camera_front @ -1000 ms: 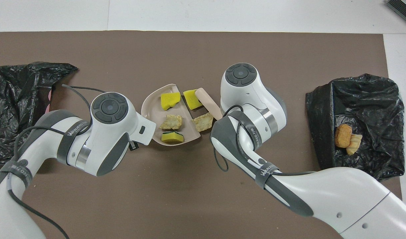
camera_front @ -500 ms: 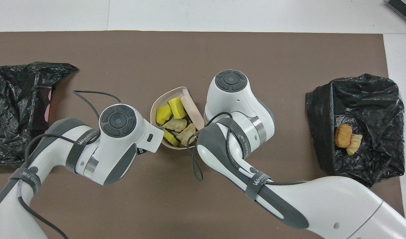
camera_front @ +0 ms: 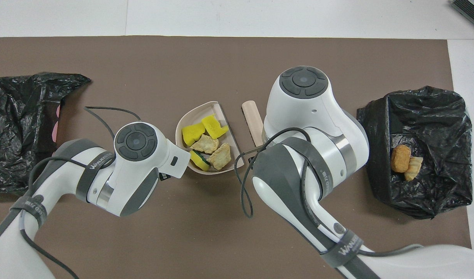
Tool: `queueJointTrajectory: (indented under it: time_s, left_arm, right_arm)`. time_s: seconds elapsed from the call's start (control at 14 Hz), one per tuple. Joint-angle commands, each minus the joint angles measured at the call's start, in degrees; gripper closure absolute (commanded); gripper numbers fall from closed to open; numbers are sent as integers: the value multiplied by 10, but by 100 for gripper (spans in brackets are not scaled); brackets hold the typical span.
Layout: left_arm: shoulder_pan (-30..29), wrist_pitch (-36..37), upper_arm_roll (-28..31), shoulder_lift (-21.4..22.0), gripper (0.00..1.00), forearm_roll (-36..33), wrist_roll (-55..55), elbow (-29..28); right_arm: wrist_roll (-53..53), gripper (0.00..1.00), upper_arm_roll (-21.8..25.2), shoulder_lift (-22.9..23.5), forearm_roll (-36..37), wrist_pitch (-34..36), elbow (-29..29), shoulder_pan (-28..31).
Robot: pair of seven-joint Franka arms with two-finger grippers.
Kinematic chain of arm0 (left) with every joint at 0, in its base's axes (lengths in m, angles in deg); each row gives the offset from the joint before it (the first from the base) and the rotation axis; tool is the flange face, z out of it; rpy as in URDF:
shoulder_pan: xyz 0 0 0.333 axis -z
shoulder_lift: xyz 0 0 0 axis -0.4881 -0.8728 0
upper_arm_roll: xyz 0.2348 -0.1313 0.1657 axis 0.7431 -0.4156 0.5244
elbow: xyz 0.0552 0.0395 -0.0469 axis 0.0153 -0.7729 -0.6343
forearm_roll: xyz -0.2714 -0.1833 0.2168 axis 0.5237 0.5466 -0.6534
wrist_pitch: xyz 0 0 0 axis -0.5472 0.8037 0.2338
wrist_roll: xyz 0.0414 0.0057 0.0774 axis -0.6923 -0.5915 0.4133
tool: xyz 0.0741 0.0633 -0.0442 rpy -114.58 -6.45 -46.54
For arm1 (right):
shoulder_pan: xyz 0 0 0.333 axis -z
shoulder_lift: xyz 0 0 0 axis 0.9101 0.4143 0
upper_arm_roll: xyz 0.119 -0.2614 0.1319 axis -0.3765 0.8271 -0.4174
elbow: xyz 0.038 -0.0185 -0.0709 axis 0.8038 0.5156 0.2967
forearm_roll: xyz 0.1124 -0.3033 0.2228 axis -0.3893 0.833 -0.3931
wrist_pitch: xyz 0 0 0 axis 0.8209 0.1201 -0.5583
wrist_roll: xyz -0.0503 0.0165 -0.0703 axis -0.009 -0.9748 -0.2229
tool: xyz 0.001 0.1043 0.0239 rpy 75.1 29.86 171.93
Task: Sweep and dump trash in bin
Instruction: 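Carry the dustpan to the black bag with the left gripper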
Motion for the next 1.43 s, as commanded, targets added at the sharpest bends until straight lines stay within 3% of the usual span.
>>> queueJointTrajectory:
  time_s: [0.0,0.21,0.43,0.5,0.93,1.36]
  left_arm:
    - [-19,-30,3,1,100,32,-41,-12]
    - [-68,-11,2,3,100,47,-129,21]
    - [-119,34,2,4,100,79,-204,62]
    - [-132,45,3,3,100,93,-219,81]
    - [-224,124,4,-12,100,138,-319,186]
    - [-340,162,2,-36,100,151,-449,246]
  right_arm:
    - [-47,100,-1,-68,-6,34,47,13]
    - [-133,100,-3,-160,-19,-14,175,5]
    - [-157,100,-3,-260,-178,-156,336,-12]
    - [-161,100,-3,-273,-189,-175,360,-39]
    - [-198,100,-3,-262,-196,-299,445,-129]
    - [-197,100,-4,-209,-196,-362,450,-149]
